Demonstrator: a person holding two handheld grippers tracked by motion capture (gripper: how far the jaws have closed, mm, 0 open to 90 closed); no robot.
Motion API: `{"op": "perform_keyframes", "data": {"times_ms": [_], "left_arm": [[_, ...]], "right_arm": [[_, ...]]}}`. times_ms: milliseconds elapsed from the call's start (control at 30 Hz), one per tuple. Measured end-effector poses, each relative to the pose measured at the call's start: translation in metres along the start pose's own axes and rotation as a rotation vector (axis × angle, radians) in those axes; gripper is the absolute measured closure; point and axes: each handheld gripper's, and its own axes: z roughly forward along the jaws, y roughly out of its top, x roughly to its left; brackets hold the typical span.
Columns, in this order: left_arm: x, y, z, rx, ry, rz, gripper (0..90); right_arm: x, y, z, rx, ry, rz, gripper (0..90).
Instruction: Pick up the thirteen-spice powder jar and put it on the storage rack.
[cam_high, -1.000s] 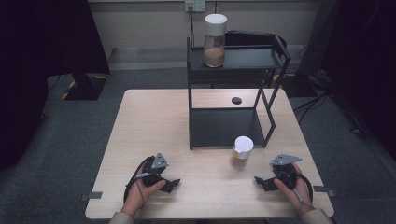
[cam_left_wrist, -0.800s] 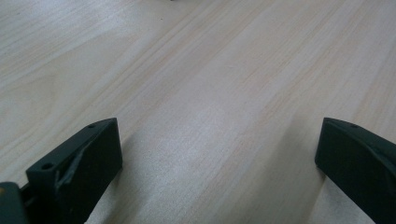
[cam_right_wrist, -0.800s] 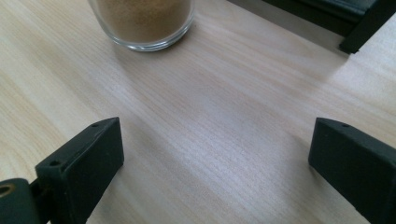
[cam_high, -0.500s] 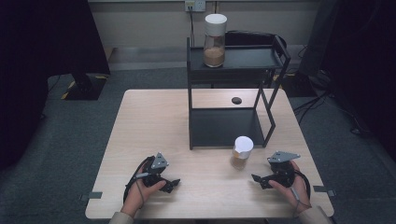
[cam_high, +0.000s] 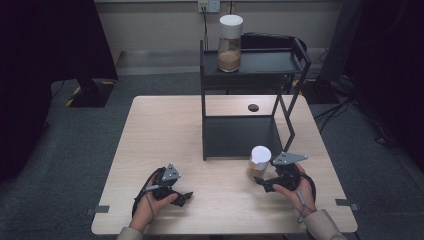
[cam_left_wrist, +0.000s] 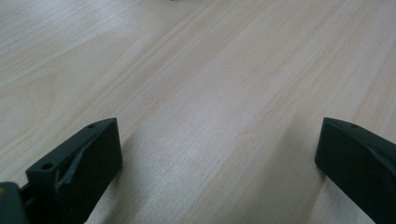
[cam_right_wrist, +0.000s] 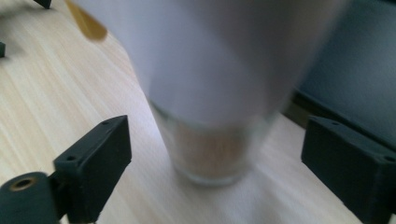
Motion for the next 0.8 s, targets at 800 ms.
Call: {"op": "perform_keyframes", "data": {"times_ms": [800], "left_arm": [[0.0, 0.0, 0.0, 0.0, 0.0, 0.0, 0.0]], "right_arm": [[-0.009, 0.032, 0.008, 0.001, 0.02, -0.007, 30.2]]}}
